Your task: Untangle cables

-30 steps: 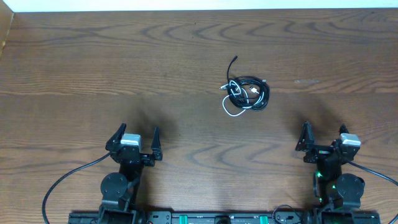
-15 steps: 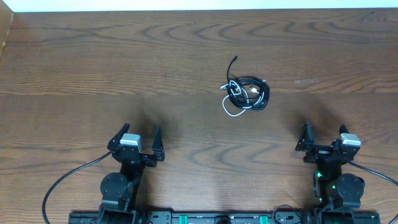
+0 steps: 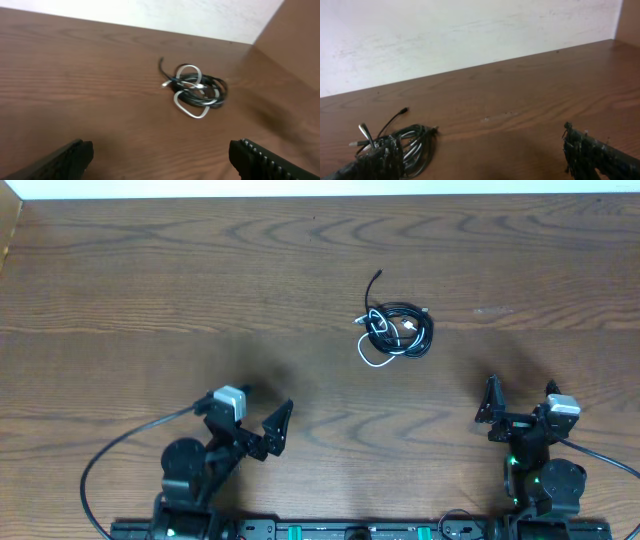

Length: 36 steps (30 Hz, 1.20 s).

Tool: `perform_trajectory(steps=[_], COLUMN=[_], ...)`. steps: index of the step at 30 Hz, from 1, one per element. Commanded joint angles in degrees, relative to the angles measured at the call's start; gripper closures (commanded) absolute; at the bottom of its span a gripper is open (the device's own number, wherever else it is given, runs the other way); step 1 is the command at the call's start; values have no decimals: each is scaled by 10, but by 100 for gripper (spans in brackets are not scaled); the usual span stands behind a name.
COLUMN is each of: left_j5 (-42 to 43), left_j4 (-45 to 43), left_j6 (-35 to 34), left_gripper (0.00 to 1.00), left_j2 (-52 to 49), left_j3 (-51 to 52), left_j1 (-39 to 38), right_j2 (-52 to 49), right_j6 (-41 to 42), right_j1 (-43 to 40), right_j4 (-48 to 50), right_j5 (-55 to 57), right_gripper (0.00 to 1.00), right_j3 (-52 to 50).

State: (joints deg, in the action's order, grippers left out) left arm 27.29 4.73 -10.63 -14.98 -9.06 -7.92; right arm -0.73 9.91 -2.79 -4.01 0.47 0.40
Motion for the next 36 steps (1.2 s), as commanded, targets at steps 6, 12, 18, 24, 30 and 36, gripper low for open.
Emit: perform_trajectory(steps=[6, 12, 18, 24, 30, 36], left_j5=[38, 38, 35, 31, 37, -11], left_j4=[122, 268, 316, 259, 249, 267], left_j6=[-11, -11, -11, -10, -11, -9], left_gripper=[7, 7, 7, 7, 7, 7], left_j2=[-190, -290, -336, -346, -348, -351], left_j3=[-203, -337, -402, -407, -407, -407], left_j1=[1, 1, -55, -147, -163, -163], right_j2=[2, 2, 2, 2, 2, 2], right_j6=[3, 3, 3, 3, 3, 3], right_j1=[-3, -3, -3, -3, -3, -3], right_j4=[-2, -2, -2, -2, -2, -2], right_j5=[5, 5, 5, 5, 5, 5], right_gripper=[1, 1, 1, 1, 1, 1], right_j3=[-1, -1, -1, -1, -1, -1])
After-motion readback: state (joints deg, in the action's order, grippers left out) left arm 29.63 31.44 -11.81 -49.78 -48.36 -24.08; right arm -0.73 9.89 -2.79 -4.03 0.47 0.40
